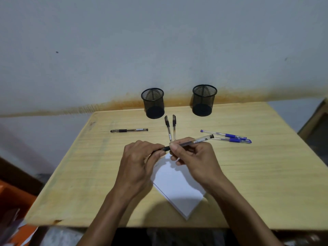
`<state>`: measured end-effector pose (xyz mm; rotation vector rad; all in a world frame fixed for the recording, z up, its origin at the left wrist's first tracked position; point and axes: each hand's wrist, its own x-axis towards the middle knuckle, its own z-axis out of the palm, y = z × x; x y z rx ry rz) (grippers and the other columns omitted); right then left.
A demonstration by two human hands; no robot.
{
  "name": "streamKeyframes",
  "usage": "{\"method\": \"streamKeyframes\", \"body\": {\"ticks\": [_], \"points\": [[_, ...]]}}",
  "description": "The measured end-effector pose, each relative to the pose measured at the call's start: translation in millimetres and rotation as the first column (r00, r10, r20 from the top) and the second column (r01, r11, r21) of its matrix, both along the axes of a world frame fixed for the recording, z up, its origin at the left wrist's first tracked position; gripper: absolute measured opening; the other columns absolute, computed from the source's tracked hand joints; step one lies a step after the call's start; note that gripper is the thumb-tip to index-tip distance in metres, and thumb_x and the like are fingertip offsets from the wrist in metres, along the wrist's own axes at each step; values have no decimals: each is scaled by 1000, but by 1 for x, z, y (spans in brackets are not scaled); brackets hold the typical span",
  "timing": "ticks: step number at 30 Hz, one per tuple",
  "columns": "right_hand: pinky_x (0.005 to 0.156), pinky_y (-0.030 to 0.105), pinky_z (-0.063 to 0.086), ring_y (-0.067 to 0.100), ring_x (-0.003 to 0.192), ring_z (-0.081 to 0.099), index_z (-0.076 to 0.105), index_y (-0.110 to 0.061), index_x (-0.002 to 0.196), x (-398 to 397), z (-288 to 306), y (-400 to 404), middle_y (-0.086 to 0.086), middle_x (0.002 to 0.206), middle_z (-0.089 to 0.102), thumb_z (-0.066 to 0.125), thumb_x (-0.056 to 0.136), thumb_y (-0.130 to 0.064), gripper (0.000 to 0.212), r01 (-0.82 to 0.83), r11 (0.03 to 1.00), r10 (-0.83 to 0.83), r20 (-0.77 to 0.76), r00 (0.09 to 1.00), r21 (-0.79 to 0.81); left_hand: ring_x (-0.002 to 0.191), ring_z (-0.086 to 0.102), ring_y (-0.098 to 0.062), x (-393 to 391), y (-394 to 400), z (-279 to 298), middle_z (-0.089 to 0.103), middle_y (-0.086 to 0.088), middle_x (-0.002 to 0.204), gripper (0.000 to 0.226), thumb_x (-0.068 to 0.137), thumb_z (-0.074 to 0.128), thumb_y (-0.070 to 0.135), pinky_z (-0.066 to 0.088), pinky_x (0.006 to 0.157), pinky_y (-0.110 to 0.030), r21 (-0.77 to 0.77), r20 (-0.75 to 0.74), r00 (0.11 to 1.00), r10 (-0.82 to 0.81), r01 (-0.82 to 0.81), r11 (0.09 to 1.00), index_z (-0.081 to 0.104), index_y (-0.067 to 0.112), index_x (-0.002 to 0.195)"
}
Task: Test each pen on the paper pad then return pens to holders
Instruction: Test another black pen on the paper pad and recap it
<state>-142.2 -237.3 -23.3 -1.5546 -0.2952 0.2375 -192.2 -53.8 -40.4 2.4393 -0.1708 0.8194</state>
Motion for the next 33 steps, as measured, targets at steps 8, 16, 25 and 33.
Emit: {"method": "streamKeyframes", "body": {"ticks": [8, 16, 25, 33], "points": [[59, 21, 54, 12, 62, 65, 74, -7, 83, 39, 18, -50, 2, 68, 71, 69, 92, -14, 12, 201, 953, -189, -77, 979, 227, 81, 66, -4, -21, 58, 9, 75, 7, 87, 11, 88, 76, 14, 48, 73, -17, -200, -69, 973, 220, -230, 952, 77, 25, 89], [66, 26, 57, 12, 68, 68, 77, -7, 88, 28, -3, -26, 2, 71, 73, 71, 92, -17, 12, 67, 996, -62, -71, 996, 58, 73, 64, -13, -9, 78, -16, 70, 8, 76, 3, 89, 72, 26, 50, 65, -30, -126, -305, 896, 323, -374, 919, 70, 25, 88], [73, 37, 61, 23, 74, 76, 75, -2, 96, 14, -25, -3, 18, 83, 79, 69, 95, -15, 14, 100, 993, -85, -206, 975, 62, 90, 63, -26, 30, 108, -34, 71, 4, 92, 14, 93, 69, 29, 43, 71, -38, 155, -282, 889, 361, -329, 932, 73, 18, 84], [77, 45, 62, 28, 82, 78, 72, -1, 96, 10, -27, -2, 15, 85, 79, 68, 94, 0, 5, 101, 994, -92, -168, 981, 49, 105, 64, -25, 18, 105, -48, 73, -1, 112, 41, 92, 58, 47, 52, 86, -42, 9, -194, 922, 335, -339, 941, 71, 14, 113]]}}
